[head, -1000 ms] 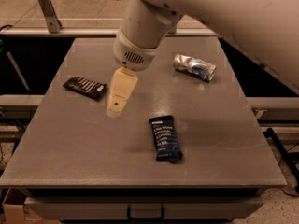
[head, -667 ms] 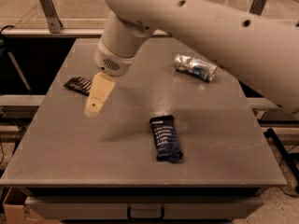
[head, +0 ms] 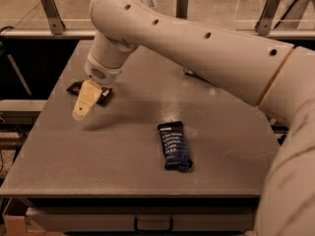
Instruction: Pick rxbar chocolate
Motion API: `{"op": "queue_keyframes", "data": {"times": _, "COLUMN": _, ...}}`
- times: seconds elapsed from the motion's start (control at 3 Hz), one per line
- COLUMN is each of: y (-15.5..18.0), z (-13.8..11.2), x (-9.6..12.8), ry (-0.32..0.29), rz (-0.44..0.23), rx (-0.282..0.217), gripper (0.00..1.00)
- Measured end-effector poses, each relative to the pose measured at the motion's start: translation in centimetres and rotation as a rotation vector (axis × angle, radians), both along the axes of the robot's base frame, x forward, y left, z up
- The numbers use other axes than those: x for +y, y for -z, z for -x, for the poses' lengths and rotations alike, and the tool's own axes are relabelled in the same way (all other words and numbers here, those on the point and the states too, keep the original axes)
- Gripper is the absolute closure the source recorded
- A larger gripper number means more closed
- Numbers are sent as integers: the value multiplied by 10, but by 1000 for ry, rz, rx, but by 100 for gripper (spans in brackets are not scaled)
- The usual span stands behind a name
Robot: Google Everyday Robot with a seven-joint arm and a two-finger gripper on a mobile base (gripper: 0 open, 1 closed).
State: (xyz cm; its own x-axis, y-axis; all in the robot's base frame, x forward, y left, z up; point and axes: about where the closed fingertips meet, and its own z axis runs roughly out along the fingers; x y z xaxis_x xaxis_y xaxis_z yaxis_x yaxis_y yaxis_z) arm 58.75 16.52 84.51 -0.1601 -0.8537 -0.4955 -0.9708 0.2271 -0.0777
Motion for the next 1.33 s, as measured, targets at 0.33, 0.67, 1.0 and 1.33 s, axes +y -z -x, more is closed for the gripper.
{"op": "queue_keyframes", "data": {"times": 0.33, "y": 24, "z": -22, "x": 6, "ry": 54, "rz": -4, "rx": 37, "gripper": 17}}
{"op": "queue_keyframes", "data": {"times": 0.67, "y": 29, "z": -34, "x": 6, "ry": 81, "rz": -14, "rx": 49, "gripper": 41}}
{"op": "queue_keyframes", "data": {"times": 1.0, "y": 22, "z": -34, "x": 6, "ry": 81, "rz": -15, "rx": 49, "gripper": 64}}
{"op": "queue_keyframes", "data": {"times": 1.33, "y": 13, "z": -33, "x": 6, "ry": 80, "rz": -15, "rx": 49, "gripper": 87}}
